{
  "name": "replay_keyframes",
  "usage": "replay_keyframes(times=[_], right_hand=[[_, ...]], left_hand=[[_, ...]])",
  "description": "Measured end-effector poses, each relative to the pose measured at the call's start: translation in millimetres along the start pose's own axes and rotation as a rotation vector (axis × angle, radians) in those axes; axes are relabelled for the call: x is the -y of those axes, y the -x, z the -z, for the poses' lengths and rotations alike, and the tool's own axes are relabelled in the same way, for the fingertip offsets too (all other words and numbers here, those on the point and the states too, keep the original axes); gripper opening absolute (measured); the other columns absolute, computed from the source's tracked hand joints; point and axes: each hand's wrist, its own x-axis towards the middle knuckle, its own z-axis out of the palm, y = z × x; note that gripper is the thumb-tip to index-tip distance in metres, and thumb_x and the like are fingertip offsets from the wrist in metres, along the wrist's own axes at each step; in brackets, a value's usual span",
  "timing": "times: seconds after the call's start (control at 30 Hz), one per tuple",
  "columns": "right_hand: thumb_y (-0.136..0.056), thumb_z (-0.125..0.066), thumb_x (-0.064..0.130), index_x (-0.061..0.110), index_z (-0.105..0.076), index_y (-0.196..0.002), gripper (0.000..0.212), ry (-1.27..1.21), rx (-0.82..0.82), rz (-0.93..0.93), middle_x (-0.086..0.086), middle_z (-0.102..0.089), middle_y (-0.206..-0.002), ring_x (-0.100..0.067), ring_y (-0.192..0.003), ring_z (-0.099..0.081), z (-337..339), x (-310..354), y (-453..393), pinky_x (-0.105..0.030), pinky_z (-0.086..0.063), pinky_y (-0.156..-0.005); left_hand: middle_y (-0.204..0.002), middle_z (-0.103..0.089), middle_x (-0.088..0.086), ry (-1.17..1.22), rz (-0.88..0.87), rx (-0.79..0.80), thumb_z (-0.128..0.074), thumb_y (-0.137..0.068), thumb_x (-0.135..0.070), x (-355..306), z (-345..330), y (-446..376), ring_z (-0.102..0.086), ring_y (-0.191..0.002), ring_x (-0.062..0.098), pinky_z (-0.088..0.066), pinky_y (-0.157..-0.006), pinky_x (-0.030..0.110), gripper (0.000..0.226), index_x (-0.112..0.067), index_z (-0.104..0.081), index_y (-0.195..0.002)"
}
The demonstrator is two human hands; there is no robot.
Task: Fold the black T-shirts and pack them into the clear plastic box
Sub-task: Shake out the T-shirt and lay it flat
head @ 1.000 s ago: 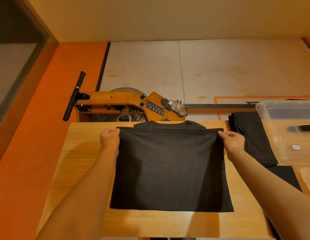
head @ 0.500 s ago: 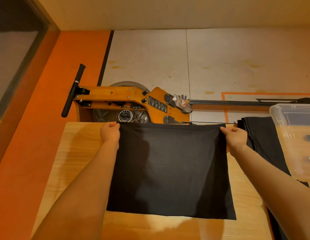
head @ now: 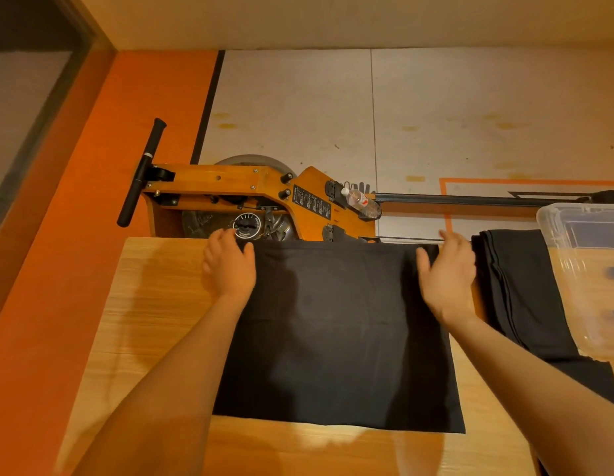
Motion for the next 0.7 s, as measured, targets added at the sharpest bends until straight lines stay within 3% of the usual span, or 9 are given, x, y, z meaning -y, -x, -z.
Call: replay_keyframes(times=[0.1,0.23,0.43,0.53,0.63,0.7], right_hand=[[-0.092,-0.064,0.028,0.008,-0.048,-0.139,0.053,0.121,0.090,0.269,-0.017,-0.038,-0.150,-0.034,-0.138,-0.035,-15.9,7.9,38.5,-0.049,-0.030,-0.111],[-0.092,-0.061,0.032,0.013,-0.052,-0.138,0.051,0.198,0.229,0.434,-0.011,-0.038,-0.152,-0.028,-0.143,-0.032,-41.4,8.2,95.9,-0.045,-0.023,-0.116],[-0.097,-0.028,0.049,0.014,-0.043,-0.146,0.062,0.332,0.311,0.454,-0.010,-0.034,-0.156,-0.027,-0.147,-0.026,-58.3,-2.1,148.9,-0.046,-0.023,-0.118],[-0.097,-0.023,0.055,0.016,-0.037,-0.150,0.067,0.390,0.327,0.475,-0.010,-0.029,-0.158,-0.027,-0.148,-0.020,-57.6,-5.2,147.4,-0.045,-0.019,-0.118],[-0.096,-0.021,0.061,0.018,-0.027,-0.153,0.073,0.404,0.317,0.470,-0.010,-0.018,-0.162,-0.026,-0.150,-0.012,-52.5,-14.2,142.6,-0.045,-0.015,-0.119],[-0.095,-0.023,0.062,0.017,-0.024,-0.154,0.074,0.364,0.282,0.433,-0.012,-0.015,-0.162,-0.027,-0.150,-0.010,-45.5,-20.6,145.6,-0.047,-0.014,-0.119]], left_hand=[[-0.151,-0.034,0.008,-0.131,-0.284,0.088,-0.054,-0.095,-0.032,-3.4,-12.9,32.8,-0.030,-0.140,0.026,-0.029,-0.111,0.046,0.048,-0.018,-0.044,-0.140],[-0.151,-0.038,0.008,-0.243,-0.500,0.163,-0.057,-0.093,-0.033,6.6,-30.4,80.0,-0.034,-0.141,0.025,-0.032,-0.110,0.044,0.049,-0.019,-0.047,-0.139],[-0.161,-0.014,0.007,-0.343,-0.523,0.293,-0.043,-0.098,-0.045,36.3,-40.7,136.4,-0.011,-0.149,0.025,-0.016,-0.117,0.045,0.060,-0.027,-0.025,-0.151],[-0.161,-0.015,0.009,-0.377,-0.519,0.266,-0.045,-0.095,-0.051,43.1,-41.6,146.1,-0.016,-0.147,0.029,-0.021,-0.115,0.049,0.066,-0.030,-0.020,-0.152],[-0.162,0.004,0.010,-0.423,-0.482,0.304,-0.033,-0.097,-0.055,44.9,-34.9,139.2,0.001,-0.149,0.030,-0.009,-0.118,0.049,0.069,-0.031,0.000,-0.154],[-0.162,0.001,0.011,-0.423,-0.468,0.261,-0.037,-0.096,-0.056,51.0,-28.1,137.2,-0.001,-0.149,0.031,-0.011,-0.118,0.049,0.074,-0.028,-0.001,-0.153]])
